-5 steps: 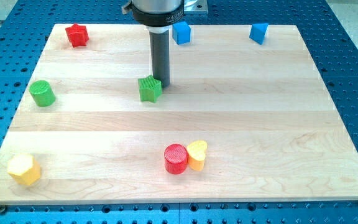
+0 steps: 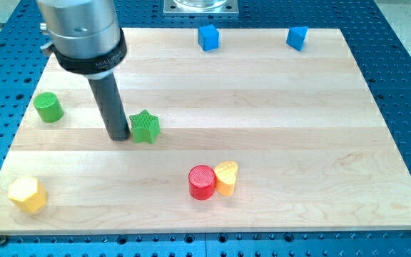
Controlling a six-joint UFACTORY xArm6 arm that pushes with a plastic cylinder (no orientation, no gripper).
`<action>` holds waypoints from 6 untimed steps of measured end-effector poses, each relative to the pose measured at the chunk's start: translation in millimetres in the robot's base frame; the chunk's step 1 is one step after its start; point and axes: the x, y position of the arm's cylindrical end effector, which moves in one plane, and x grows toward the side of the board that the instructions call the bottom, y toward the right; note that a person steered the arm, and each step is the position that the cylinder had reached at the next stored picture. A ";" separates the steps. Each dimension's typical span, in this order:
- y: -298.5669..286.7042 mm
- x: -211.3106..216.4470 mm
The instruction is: Push the green star towards the center of the board
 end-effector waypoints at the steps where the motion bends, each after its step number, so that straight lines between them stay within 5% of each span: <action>1: 13.4 14.3; 3: -80.8 18.4; 6: 67.2 -6.1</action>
